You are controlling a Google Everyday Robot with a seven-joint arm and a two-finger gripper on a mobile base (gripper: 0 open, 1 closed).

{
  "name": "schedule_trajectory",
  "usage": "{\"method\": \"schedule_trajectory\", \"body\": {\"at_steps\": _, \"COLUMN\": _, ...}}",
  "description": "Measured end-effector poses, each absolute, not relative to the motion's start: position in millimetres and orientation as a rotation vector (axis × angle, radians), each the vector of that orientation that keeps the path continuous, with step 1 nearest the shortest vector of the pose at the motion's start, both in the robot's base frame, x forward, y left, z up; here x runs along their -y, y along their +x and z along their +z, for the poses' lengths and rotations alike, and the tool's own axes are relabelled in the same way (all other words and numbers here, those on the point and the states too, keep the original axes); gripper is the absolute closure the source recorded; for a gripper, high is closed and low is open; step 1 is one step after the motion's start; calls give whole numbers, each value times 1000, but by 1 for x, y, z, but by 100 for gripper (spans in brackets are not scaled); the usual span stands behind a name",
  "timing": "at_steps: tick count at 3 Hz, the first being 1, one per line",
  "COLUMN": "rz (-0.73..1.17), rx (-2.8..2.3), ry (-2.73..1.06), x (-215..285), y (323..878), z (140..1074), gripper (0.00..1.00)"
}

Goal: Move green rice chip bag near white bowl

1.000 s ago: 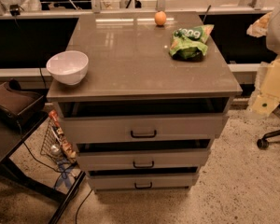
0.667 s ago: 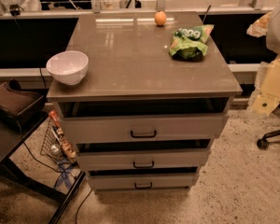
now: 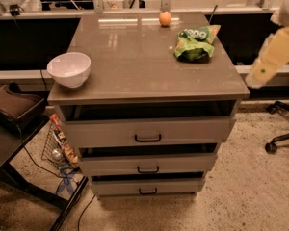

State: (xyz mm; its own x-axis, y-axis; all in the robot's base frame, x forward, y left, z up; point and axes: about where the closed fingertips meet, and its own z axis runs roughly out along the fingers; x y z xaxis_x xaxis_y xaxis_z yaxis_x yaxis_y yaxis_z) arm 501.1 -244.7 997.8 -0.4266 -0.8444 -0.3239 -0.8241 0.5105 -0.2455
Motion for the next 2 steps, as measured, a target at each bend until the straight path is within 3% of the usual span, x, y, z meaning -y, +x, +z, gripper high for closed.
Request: {"method": "schedule_trajectory", "body": {"at_steps": 2, "rz": -96, "rx": -2565, "ry": -780, "x": 306, "y": 605, "z": 1008, "gripper": 0}}
